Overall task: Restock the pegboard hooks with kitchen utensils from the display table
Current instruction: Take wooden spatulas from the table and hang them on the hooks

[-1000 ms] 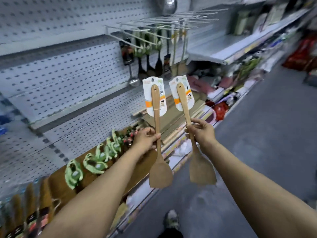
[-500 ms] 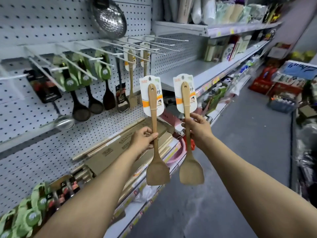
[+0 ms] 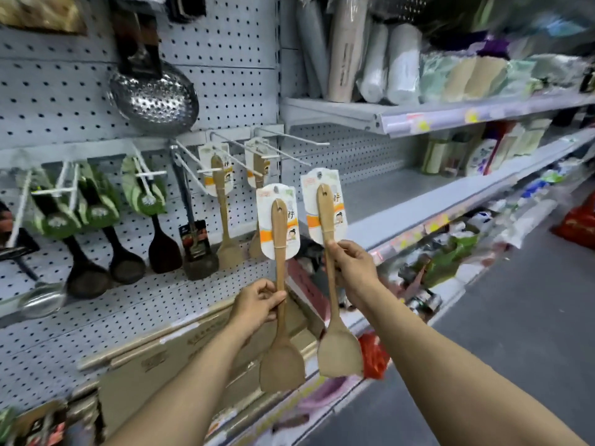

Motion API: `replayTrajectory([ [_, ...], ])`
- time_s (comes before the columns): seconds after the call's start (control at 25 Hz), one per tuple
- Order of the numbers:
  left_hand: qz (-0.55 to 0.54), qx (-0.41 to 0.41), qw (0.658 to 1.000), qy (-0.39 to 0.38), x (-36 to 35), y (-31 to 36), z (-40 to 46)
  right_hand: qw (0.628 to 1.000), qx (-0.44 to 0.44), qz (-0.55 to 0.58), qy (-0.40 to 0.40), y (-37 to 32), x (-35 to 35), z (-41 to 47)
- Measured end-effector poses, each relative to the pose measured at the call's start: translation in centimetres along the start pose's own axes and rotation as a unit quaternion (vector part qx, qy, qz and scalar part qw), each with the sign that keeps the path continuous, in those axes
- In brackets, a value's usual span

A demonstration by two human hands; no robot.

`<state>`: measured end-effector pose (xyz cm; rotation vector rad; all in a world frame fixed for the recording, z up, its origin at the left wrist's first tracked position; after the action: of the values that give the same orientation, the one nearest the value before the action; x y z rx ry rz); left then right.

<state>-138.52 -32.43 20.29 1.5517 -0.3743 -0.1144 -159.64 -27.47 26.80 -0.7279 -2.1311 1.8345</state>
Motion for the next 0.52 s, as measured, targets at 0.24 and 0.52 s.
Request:
replayTrajectory([
  [0.24,-0.014,0.018,0.994,0.103,-3.8,1.3,2.4,0.991,-0.015,-0.018,-0.133,-2.3,0.2,6.2],
  [0.52,-0.023,0.03,0.987,0.155,-3.7,0.8,3.3,0.974,-0.062,0.03,-0.216,0.1,-1.8,10.0],
])
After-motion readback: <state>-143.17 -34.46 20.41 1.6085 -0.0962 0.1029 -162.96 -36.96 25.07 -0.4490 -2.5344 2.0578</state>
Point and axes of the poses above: each hand's wrist, its own z-axis towards the middle knuckle, its own x-axis out of the back of the hand, y = z × x, the point moved 9 cm from there along z, towards the middle knuckle, and after that the axes turned 8 degrees about -x, right-handed, at the moved point
